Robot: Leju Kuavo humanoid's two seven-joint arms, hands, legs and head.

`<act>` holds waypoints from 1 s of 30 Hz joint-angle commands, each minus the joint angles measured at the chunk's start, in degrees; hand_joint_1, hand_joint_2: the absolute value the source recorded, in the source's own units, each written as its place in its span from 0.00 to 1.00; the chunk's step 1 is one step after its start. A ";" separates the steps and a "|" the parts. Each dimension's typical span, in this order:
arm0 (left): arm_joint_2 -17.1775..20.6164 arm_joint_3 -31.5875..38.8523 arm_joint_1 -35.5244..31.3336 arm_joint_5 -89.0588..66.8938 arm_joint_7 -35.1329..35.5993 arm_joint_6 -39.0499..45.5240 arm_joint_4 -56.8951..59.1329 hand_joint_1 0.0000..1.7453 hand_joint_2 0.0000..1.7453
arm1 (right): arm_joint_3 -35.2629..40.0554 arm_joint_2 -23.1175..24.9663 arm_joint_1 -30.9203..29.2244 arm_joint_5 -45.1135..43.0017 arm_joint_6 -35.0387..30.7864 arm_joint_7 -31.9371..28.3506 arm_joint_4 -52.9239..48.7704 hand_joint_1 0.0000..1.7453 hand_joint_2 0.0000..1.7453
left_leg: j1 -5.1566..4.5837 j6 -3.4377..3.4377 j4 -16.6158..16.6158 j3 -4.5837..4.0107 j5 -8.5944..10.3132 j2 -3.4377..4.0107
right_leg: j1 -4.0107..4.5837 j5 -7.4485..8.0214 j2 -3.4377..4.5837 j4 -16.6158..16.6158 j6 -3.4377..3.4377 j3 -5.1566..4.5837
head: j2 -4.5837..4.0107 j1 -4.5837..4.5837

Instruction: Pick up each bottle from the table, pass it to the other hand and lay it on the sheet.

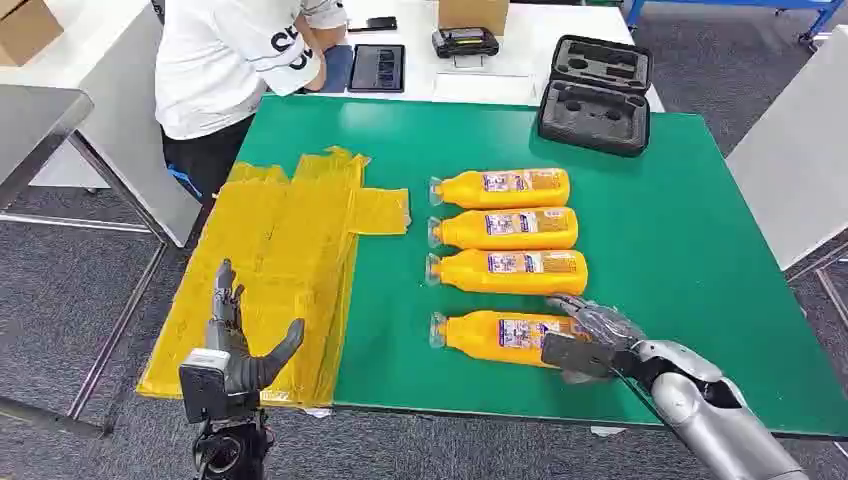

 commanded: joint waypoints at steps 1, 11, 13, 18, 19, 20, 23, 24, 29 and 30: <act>1.54 -0.49 -1.27 0.60 0.16 0.10 1.97 0.00 1.00 | 5.45 -1.15 -2.89 0.40 3.75 -1.12 2.97 0.80 1.00 | 0.02 -0.06 -0.05 0.20 -0.06 0.05 | 0.02 -0.04 0.05 -0.05 -0.07 0.17 | 0.00 0.00; 1.62 -0.73 -2.66 1.19 0.27 0.22 3.94 0.00 1.00 | 9.28 0.30 -8.46 0.84 5.04 -2.25 8.39 1.00 1.00 | 0.02 -0.08 -0.08 0.33 -0.06 0.12 | 0.02 -0.03 0.13 -0.08 -0.09 0.27 | 0.00 0.00; 1.55 -0.80 -2.62 1.19 0.27 0.22 4.01 0.00 1.00 | 9.28 0.05 -8.31 0.81 5.09 -2.34 8.50 1.00 1.00 | 0.04 -0.13 -0.11 0.58 -0.17 0.15 | 0.05 -0.12 0.16 -0.11 -0.15 0.52 | 0.00 0.00; 1.69 -1.27 -2.53 1.38 0.20 0.13 4.43 0.00 1.00 | 7.22 -0.10 -5.09 -0.05 2.10 -3.16 5.88 1.00 1.00 | 0.04 -0.07 -0.11 0.41 -0.09 0.03 | 0.05 -0.08 0.04 -0.12 -0.09 0.39 | 0.00 0.00; 1.79 -1.31 -2.48 1.48 0.17 0.10 4.45 0.00 1.00 | 6.09 0.59 -4.16 -0.37 0.68 -3.63 5.22 1.00 1.00 | 0.03 -0.06 -0.09 0.33 -0.05 0.00 | 0.03 -0.06 0.02 -0.09 -0.07 0.30 | 0.00 -0.02; 1.79 -1.20 -2.35 1.64 0.13 0.08 4.41 0.00 1.00 | 4.74 1.47 -3.06 -0.71 -1.58 -4.61 4.47 1.00 1.00 | 0.04 -0.05 -0.09 0.25 -0.03 0.00 | 0.04 -0.03 0.01 -0.10 -0.06 0.24 | 0.00 0.00; 1.74 -0.90 -1.82 2.82 -0.18 -0.99 4.39 0.00 1.00 | -0.73 5.56 1.35 -1.61 -7.37 -8.64 1.71 1.00 1.00 | 0.08 -0.10 -0.14 0.47 -0.10 0.06 | 0.09 -0.07 0.07 -0.16 -0.12 0.44 | 0.00 -0.02; 1.62 -0.88 -2.07 3.52 -0.24 -2.16 4.69 0.00 1.00 | -3.42 8.67 2.97 -2.62 -10.28 -12.84 1.14 1.00 1.00 | 0.08 -0.08 -0.12 0.31 -0.05 0.05 | 0.08 -0.02 0.07 -0.14 -0.10 0.29 | 0.00 0.00; 0.73 -0.41 -3.39 5.52 0.35 -6.68 5.90 0.00 1.00 | -9.19 17.80 7.60 -2.80 -17.36 -20.26 -3.74 1.00 1.00 | 0.10 -0.11 -0.11 0.28 -0.09 0.12 | 0.13 -0.04 0.15 -0.09 -0.12 0.23 | 0.00 -0.02; 0.78 -0.44 -3.78 6.38 0.51 -7.81 6.18 0.00 1.00 | -10.15 19.63 7.98 -4.23 -17.61 -22.18 -4.60 1.00 1.00 | 0.13 -0.22 -0.15 0.69 -0.26 0.20 | 0.15 -0.19 0.24 -0.09 -0.23 0.59 | 0.00 -0.02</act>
